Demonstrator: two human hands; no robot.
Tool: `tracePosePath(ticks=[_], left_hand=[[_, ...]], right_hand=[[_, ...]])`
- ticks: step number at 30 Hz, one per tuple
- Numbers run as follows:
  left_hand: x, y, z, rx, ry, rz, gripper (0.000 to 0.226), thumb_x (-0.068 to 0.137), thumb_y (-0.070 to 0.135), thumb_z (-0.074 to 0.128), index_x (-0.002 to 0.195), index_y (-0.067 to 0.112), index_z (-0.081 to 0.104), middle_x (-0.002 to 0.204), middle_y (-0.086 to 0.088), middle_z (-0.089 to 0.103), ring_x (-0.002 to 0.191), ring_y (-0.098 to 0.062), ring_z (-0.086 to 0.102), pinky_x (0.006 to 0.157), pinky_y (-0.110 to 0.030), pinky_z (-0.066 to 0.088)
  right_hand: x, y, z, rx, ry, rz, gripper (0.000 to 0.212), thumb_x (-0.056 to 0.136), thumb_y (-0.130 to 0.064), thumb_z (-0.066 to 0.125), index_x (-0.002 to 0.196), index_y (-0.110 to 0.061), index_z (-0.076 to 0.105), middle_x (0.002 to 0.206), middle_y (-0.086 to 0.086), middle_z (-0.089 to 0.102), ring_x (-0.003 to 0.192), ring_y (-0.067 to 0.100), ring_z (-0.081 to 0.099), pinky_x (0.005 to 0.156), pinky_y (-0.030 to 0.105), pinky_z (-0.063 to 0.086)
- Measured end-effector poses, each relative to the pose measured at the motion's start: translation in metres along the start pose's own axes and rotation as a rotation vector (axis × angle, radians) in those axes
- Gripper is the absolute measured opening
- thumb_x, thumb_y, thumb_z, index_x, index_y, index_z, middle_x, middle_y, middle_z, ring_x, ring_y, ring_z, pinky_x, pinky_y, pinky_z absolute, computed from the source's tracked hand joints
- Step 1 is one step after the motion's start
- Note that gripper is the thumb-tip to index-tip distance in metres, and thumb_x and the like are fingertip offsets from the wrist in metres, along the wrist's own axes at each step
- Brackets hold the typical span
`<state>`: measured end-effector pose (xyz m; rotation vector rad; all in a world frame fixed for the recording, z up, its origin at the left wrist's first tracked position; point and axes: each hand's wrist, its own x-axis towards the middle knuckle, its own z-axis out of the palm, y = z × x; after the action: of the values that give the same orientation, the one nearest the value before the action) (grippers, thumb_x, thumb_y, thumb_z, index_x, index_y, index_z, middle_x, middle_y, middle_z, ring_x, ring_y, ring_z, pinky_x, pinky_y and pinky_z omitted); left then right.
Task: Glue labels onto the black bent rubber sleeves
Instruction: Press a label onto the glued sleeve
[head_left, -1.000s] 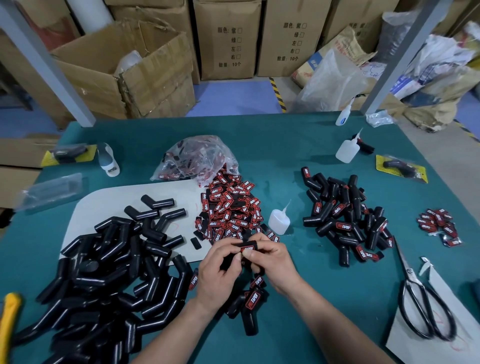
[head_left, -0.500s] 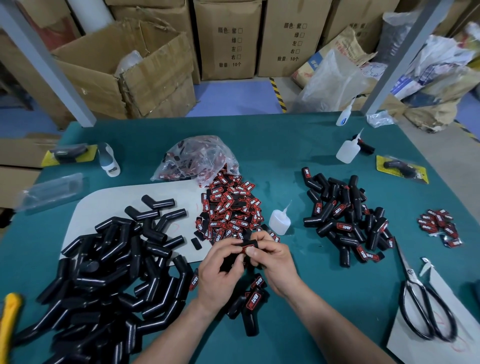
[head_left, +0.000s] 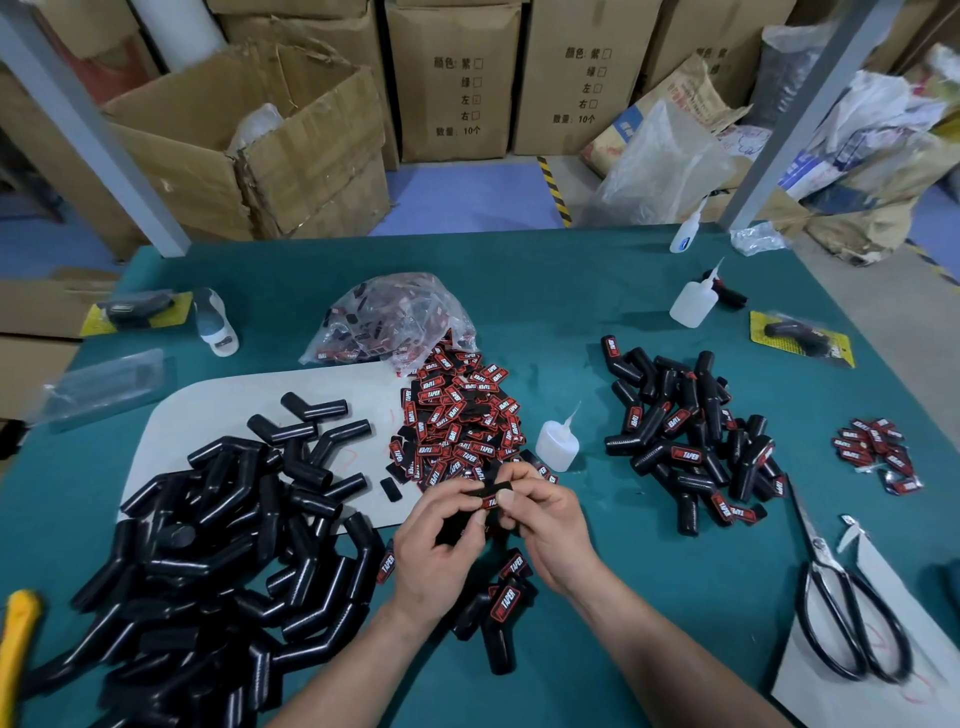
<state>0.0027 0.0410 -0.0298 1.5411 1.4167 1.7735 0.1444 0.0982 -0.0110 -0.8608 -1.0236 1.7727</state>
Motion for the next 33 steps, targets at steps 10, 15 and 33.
tracePosePath(ticks=[10,15,33], left_hand=[[-0.0015,-0.0031,-0.0003,0.004,-0.030,-0.003,0.015,0.091,0.012,0.070,0.104,0.020,0.071,0.116,0.003,0.071,0.110,-0.021,0.069,0.098,-0.028,0.052],[-0.0010,-0.0037,0.0012,0.019,-0.025,-0.012,0.016,0.092,0.013,0.070,0.105,0.022,0.070,0.117,0.005,0.071,0.110,-0.020,0.069,0.098,-0.027,0.051],[-0.0038,-0.0009,0.0042,0.039,-0.050,0.017,0.016,0.094,0.013,0.069,0.108,0.020,0.070,0.123,0.009,0.071,0.111,-0.022,0.071,0.099,-0.032,0.054]], right_hand=[[0.0008,0.0004,-0.0018,-0.029,0.038,0.010,0.024,0.075,-0.024,0.075,0.073,0.000,0.071,0.095,0.002,0.061,0.074,0.013,0.049,0.064,0.025,0.040],[0.0016,0.0005,-0.0029,-0.128,0.074,-0.033,0.023,0.076,-0.027,0.072,0.062,-0.009,0.069,0.092,-0.003,0.062,0.071,0.013,0.045,0.065,0.027,0.037],[-0.0023,0.0069,0.0003,-0.161,0.015,-0.116,0.020,0.079,-0.018,0.074,0.067,-0.003,0.068,0.096,-0.003,0.061,0.094,0.017,0.056,0.088,0.035,0.044]])
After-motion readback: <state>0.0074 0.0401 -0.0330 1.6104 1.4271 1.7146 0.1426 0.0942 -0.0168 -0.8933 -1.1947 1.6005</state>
